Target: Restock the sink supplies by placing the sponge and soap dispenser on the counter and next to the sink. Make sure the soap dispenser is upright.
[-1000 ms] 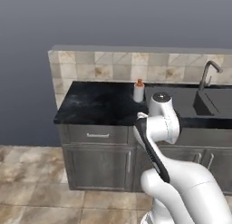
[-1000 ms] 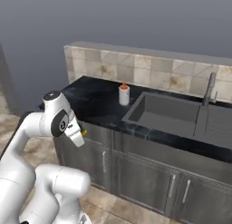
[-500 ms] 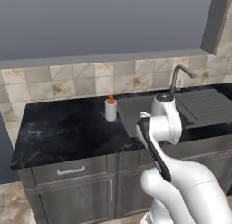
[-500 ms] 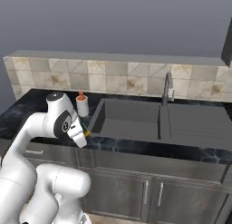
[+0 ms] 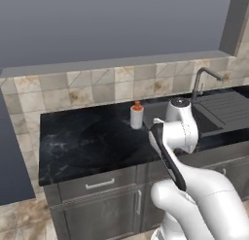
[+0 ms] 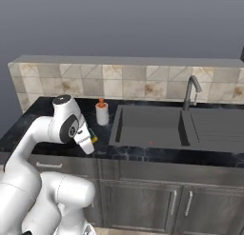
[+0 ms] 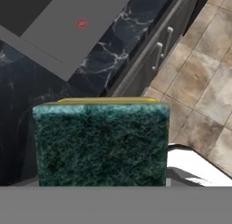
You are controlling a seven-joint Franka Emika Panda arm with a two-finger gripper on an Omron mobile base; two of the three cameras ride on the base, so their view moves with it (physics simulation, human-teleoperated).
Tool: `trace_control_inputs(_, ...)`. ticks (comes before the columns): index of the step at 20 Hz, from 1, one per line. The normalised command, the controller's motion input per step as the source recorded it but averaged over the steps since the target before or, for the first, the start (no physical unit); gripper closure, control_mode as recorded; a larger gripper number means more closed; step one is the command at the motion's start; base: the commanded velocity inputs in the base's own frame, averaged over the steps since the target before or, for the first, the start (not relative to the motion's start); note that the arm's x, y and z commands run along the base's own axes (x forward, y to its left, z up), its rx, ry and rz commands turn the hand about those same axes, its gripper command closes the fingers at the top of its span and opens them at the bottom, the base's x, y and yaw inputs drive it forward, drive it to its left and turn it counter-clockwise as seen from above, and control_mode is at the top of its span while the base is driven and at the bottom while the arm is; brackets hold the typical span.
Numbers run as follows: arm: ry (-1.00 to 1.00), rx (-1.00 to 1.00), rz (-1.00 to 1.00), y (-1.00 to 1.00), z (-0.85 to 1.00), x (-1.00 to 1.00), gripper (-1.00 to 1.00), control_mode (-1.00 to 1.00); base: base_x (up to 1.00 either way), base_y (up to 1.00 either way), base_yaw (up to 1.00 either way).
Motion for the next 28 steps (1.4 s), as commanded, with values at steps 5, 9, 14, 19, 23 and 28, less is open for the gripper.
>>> trace_control_inputs(5,0.03,0.0,-0.02,0.51,0.0,0.29,1.0,-1.0,0.0,0.0,0.0)
trace_control_inputs(9,0.08,0.05,0.01,0.08,-0.03,0.54,1.0,-1.0,0.0,0.0,0.0)
trace_control_inputs(14,0.09,0.12,0.0,0.0,-0.11,0.47,1.0,-1.0,0.0,0.0,0.0)
trace_control_inputs(19,0.11,0.05,0.0,0.0,-0.27,0.37,1.0,-1.0,0.0,0.0,0.0)
trace_control_inputs(23,0.14,0.0,0.0,-0.02,-0.36,0.14,1.0,-1.0,0.0,0.0,0.0)
trace_control_inputs(28,0.05,0.0,0.0,-0.12,-0.33,0.09,1.0,-1.0,0.0,0.0,0.0)
